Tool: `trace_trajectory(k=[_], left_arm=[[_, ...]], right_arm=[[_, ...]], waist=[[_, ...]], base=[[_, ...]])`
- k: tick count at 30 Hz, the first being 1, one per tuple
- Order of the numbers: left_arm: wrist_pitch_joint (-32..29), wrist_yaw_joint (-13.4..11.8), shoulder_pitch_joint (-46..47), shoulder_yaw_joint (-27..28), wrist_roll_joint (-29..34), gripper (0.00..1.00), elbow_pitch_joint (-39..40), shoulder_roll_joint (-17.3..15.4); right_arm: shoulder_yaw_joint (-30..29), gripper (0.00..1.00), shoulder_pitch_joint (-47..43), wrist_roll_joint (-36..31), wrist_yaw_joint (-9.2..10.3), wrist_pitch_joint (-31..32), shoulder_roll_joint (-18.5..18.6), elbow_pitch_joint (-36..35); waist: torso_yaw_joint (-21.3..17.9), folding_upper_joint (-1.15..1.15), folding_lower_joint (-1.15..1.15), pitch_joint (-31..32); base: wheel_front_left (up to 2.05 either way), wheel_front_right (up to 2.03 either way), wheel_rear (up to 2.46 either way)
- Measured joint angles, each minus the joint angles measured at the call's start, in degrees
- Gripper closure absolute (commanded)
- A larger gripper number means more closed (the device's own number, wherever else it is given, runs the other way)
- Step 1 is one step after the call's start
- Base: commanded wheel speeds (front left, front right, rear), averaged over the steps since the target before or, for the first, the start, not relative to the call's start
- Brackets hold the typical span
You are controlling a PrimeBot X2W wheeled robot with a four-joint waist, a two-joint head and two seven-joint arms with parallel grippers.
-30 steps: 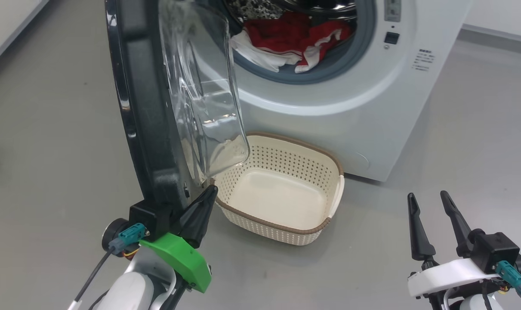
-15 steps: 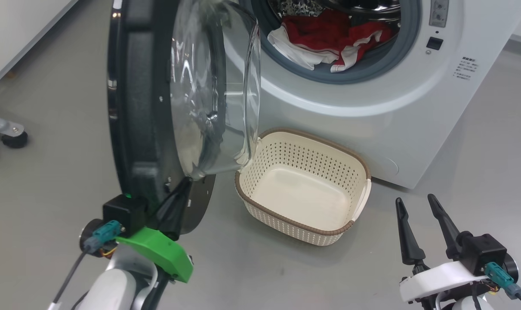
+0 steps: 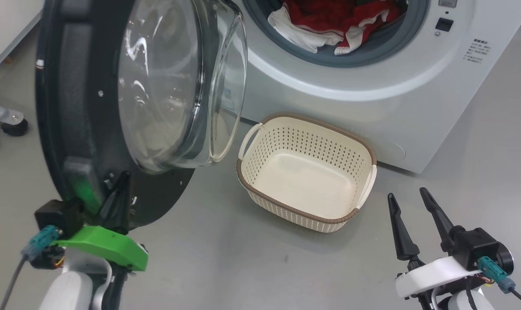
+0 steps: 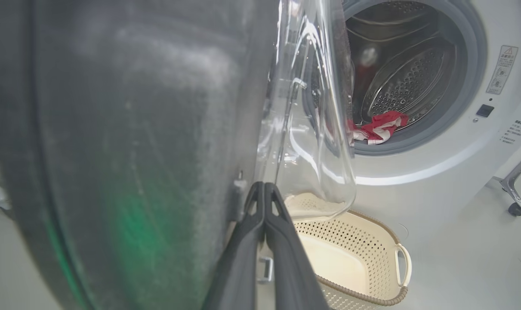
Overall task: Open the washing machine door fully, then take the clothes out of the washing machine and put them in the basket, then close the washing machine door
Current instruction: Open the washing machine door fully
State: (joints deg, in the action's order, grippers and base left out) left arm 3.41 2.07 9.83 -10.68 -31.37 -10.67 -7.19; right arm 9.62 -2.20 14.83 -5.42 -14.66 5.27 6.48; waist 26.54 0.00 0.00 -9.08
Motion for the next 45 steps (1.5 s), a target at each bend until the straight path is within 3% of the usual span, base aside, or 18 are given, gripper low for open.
trace_trajectory(k=[21,45], left_arm=[[3.80,-0.97,2.60,12.06,-6.80,1.00,-5.33,-3.56],[2.63,0.22,14.82,19.41,-13.28,1.00,-17.34,-9.48]], right_arm=[[0.26,0.00,3.45,-2.56,0.00,3.03,3.50,-1.93],[-1.44,0.00,7.71,-3.96,0.56,7.35,6.26,-8.54]], waist=[[0.37,0.00,0.00,-8.06],[-1.65,0.00,0.00,-17.27]], base=[[0.00,0.00,0.00],[0.00,0.00,0.00]])
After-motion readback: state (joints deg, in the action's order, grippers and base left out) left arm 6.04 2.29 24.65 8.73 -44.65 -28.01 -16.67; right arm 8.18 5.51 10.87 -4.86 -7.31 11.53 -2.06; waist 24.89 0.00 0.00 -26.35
